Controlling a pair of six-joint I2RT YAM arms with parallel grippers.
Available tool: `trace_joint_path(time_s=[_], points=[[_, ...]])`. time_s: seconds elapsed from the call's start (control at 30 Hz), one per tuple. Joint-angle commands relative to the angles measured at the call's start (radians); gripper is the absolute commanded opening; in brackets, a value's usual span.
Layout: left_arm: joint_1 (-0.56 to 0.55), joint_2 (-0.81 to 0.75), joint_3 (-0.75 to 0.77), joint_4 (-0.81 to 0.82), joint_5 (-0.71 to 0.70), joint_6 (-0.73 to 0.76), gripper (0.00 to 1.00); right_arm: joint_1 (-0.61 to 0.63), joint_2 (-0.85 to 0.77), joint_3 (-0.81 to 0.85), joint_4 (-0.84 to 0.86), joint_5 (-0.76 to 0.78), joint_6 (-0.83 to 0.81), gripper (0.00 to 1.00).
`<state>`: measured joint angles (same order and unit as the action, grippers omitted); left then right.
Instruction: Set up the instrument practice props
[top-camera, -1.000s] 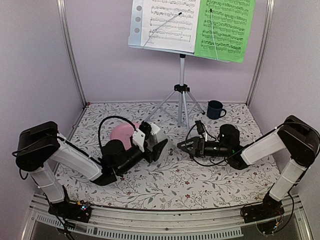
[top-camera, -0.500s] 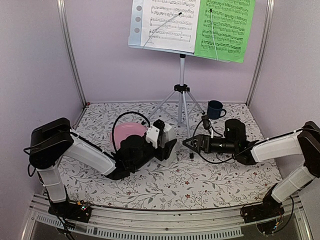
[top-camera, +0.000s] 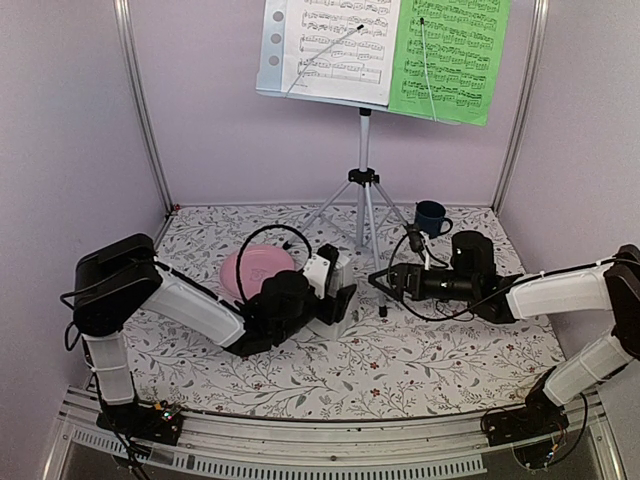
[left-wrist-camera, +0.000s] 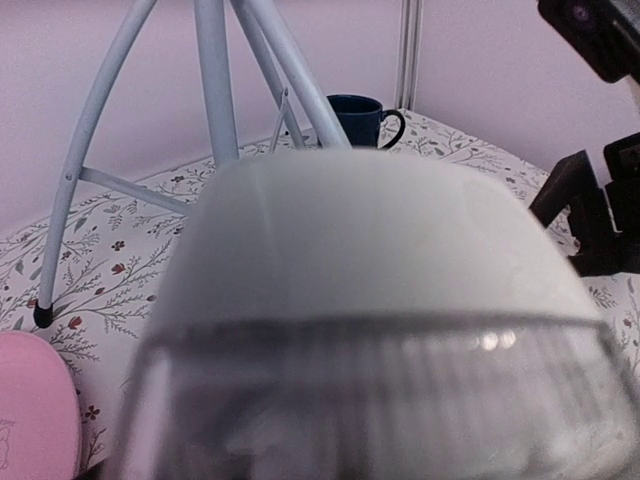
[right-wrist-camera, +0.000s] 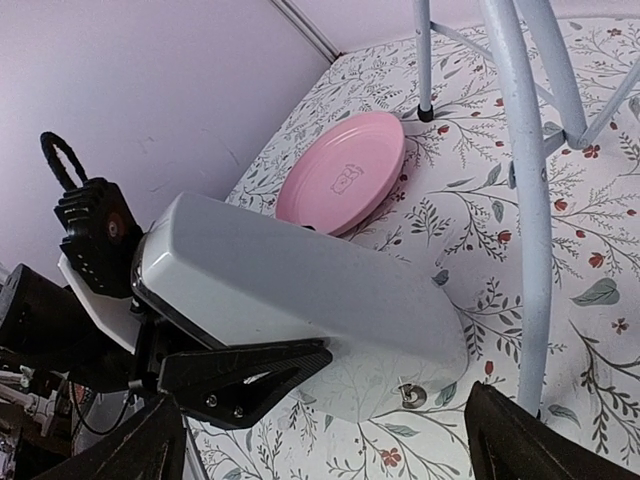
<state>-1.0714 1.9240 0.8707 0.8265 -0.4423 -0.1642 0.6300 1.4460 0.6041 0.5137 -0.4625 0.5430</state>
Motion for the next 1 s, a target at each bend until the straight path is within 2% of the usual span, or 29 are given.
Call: trace_joint_path(time_s=[0.0, 0.3, 0.57, 0.97], points=[[-0.007, 0.004, 0.064, 0.057, -0.016, -0.021, 0.05, -0.010, -0.028, 0.048, -0.054, 0.047, -0.029, 0.99], [-0.008, 0.012, 0.109, -0.027, -0.012, -0.072, 0.09, -0.013, -0.064, 0.073, -0.109, 0.161, -0.042, 0.99], [-0.007, 0.023, 0.096, -0.035, 0.019, -0.099, 0.22, -0.015, -0.075, 0.103, -0.145, 0.258, -0.054, 0.99], [-0.006, -0.024, 0.061, -0.033, 0.036, -0.095, 0.63, -0.015, -0.116, 0.143, -0.199, 0.191, -0.187, 0.99]])
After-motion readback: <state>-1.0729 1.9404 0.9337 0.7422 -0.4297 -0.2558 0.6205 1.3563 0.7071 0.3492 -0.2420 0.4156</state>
